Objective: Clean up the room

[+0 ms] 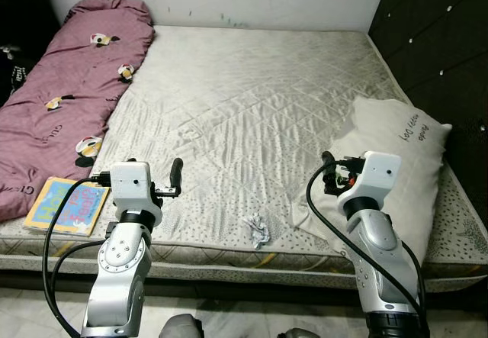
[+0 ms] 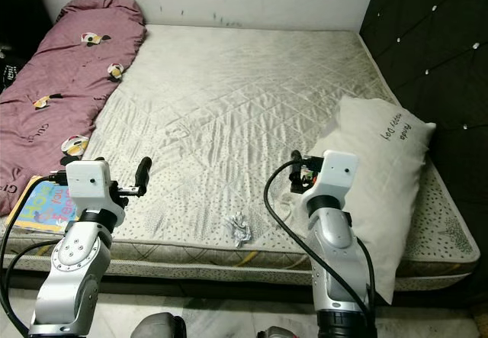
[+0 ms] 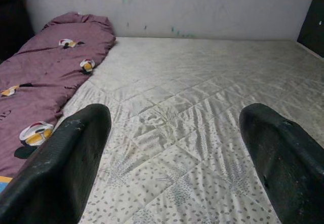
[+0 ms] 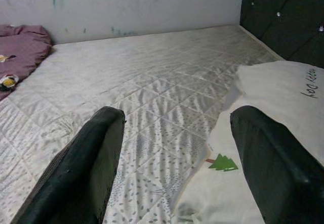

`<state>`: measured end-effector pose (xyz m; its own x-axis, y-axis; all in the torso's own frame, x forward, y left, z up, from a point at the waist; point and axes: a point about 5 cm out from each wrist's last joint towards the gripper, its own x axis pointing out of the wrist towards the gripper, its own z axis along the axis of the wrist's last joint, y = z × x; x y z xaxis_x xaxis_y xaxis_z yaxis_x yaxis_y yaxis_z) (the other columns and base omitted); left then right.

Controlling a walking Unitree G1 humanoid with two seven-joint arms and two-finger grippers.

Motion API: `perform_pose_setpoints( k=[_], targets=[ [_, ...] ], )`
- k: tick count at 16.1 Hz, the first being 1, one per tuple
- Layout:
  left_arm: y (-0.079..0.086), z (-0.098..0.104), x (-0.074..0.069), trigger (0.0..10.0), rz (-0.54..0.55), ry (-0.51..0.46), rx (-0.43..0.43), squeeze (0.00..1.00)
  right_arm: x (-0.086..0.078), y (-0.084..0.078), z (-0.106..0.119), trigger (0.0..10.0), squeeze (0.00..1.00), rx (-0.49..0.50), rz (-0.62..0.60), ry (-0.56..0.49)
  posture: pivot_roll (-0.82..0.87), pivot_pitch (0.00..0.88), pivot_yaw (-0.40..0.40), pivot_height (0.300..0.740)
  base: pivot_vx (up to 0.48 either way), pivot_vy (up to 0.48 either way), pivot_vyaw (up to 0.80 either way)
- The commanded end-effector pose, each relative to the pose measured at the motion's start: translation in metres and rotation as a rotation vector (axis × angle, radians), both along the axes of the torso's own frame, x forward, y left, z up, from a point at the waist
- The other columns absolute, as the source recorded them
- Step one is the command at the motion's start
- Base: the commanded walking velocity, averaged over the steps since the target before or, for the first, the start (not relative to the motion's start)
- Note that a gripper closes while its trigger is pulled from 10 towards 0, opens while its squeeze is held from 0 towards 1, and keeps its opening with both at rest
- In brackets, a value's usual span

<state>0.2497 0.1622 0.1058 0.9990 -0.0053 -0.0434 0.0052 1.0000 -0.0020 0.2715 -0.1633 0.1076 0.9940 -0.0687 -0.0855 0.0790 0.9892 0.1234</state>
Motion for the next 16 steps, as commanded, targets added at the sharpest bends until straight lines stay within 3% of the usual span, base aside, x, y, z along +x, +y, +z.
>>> perform_pose_setpoints(
  k=[1,6,16],
  targets=[
    [0.001,-0.003,0.000,10.0,0.010,0.012,0.005,0.00,0.000,0.002,0.006,10.0,0.00,0.006,0.011,-0.020,0.01,0.000,-0.034,0.692,0.000,0.000,0.00],
    [0.003,-0.002,0.000,10.0,0.034,-0.002,0.016,0.00,-0.001,0.008,0.005,10.0,0.00,0.011,0.045,-0.018,0.01,0.000,-0.037,0.622,0.000,0.000,0.00],
    [0.004,-0.005,-0.003,10.0,0.018,0.017,-0.009,0.00,-0.001,0.014,0.003,10.0,0.00,-0.034,0.113,-0.007,0.02,0.000,-0.043,0.618,0.000,0.000,0.00]
  ],
)
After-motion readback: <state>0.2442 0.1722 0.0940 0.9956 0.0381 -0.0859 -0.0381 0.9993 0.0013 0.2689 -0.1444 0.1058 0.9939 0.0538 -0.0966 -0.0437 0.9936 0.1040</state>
